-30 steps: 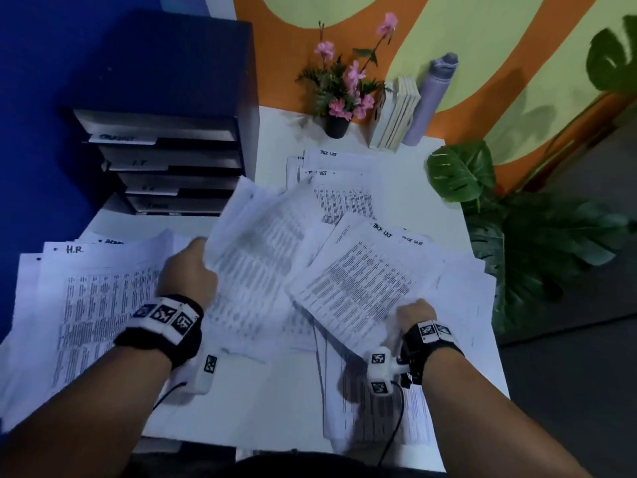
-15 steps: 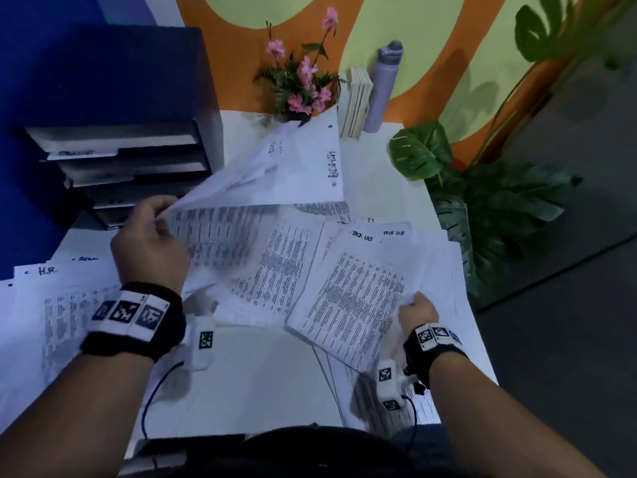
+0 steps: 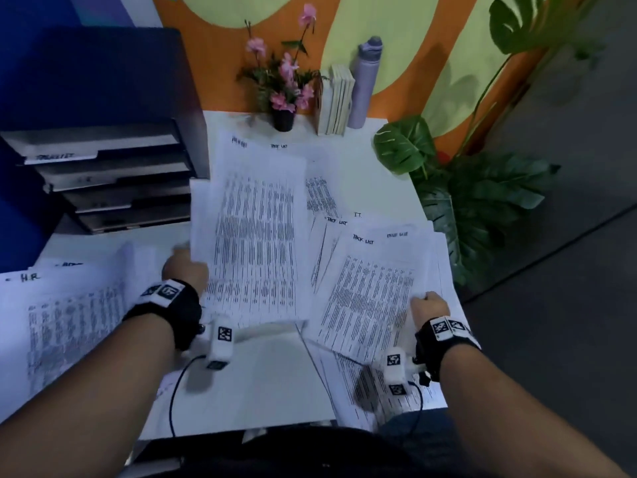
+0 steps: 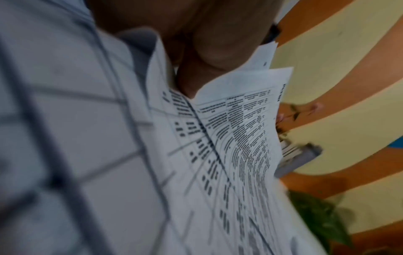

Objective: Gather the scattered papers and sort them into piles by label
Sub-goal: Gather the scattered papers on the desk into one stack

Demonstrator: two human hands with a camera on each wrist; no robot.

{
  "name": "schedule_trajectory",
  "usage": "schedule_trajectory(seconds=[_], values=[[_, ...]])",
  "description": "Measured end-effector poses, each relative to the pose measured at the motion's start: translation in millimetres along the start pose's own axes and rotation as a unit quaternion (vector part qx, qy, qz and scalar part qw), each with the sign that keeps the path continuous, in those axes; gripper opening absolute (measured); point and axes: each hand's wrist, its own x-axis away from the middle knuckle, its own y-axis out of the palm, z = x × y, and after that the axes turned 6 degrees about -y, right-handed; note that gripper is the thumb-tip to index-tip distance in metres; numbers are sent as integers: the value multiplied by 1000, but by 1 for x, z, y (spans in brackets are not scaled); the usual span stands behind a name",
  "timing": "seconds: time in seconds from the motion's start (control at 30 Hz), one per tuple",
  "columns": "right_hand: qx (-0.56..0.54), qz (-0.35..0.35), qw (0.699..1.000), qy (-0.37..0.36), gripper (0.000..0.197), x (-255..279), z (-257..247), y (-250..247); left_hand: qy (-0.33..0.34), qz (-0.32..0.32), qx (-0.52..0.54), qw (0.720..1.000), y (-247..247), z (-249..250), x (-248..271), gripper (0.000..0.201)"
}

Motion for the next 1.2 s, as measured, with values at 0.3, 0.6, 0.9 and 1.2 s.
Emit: schedule_trajectory(seconds=[0.3,0.6,0.9,1.2], values=[[-46,-47,998,-22,56,9,-13,23,-39,-102,-98,989,34,-16,-9,46],[-126,71,989,-43,54,-8,-25,9,24,28,33,999,30,-6,11,31],[-312,96,945,-2,52,-40,-21,-4,-50,-98,130,985,32,-39,11,49],[-266,186,931,-165,19,-32,-52,-9,200,121,-39,972,-34,31,48,27]])
